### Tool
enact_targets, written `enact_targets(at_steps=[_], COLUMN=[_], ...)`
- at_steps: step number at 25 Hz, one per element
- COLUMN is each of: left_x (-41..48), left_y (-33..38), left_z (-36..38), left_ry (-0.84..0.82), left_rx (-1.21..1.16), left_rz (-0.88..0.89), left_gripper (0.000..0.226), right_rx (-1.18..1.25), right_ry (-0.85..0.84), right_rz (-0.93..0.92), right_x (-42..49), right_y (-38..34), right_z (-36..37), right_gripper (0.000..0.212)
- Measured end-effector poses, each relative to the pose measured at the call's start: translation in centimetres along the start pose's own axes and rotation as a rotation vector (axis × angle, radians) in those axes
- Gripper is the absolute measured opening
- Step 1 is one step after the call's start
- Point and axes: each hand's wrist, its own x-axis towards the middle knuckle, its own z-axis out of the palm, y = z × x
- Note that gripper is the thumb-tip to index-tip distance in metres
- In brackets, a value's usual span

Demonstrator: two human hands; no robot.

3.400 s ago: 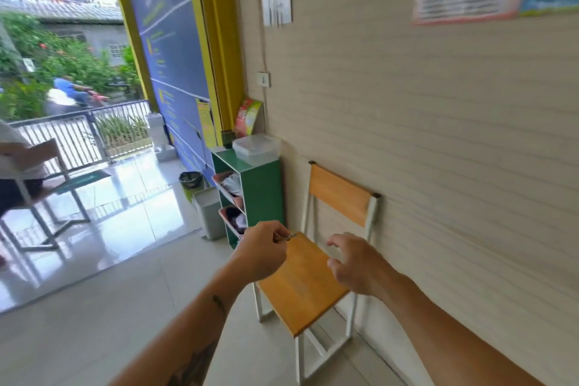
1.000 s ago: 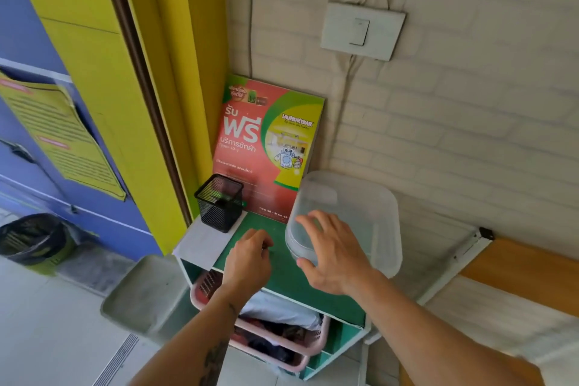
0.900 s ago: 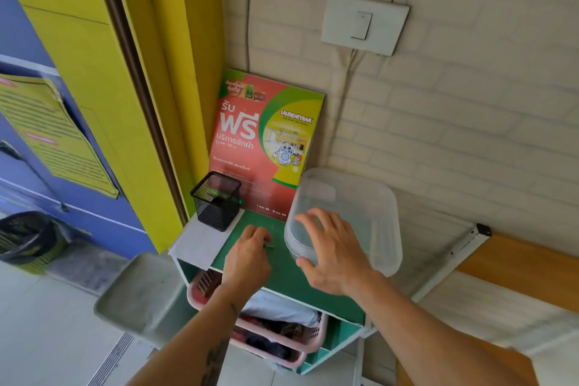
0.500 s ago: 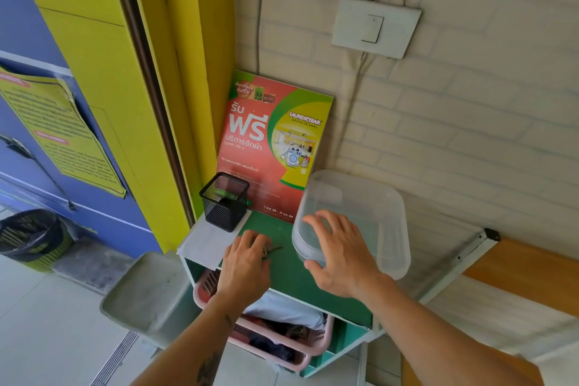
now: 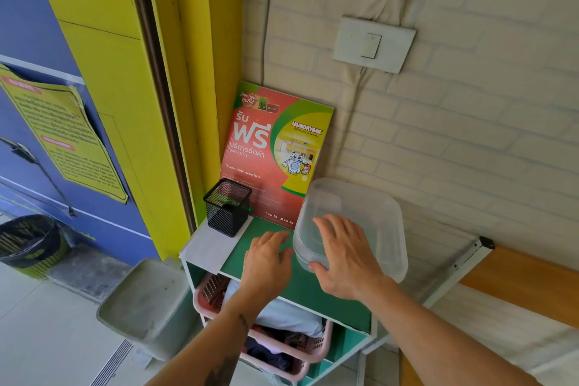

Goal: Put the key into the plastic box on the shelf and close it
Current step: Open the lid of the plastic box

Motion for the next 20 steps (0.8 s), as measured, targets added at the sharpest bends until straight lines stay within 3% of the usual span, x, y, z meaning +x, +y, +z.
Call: enact_targets(at_steps=[6, 14, 20], left_x=[0.6, 1.7, 1.9], left_y=[-0.1, -0.1, 0.2], left_z=[0.6, -0.2, -0.4], left_ry=[-0.091, -0.156, -0.164], left_rx=[-0.091, -0.025, -0.062], left_rz=[-0.069, -0.096, -0.115], left_gripper=[0.036, 0.04, 0.033], right_rx=[-0.06, -0.151, -0.226], right_ry=[-0.101, -0.082, -0.12], right_rz=[0.117, -0.015, -0.098], right_x=[-0.1, 0.7, 1.5], right_y=[-0.3, -0.3, -0.1], right_z=[0.3, -1.3, -1.8], right_gripper=[0.086, 0.067, 0.075])
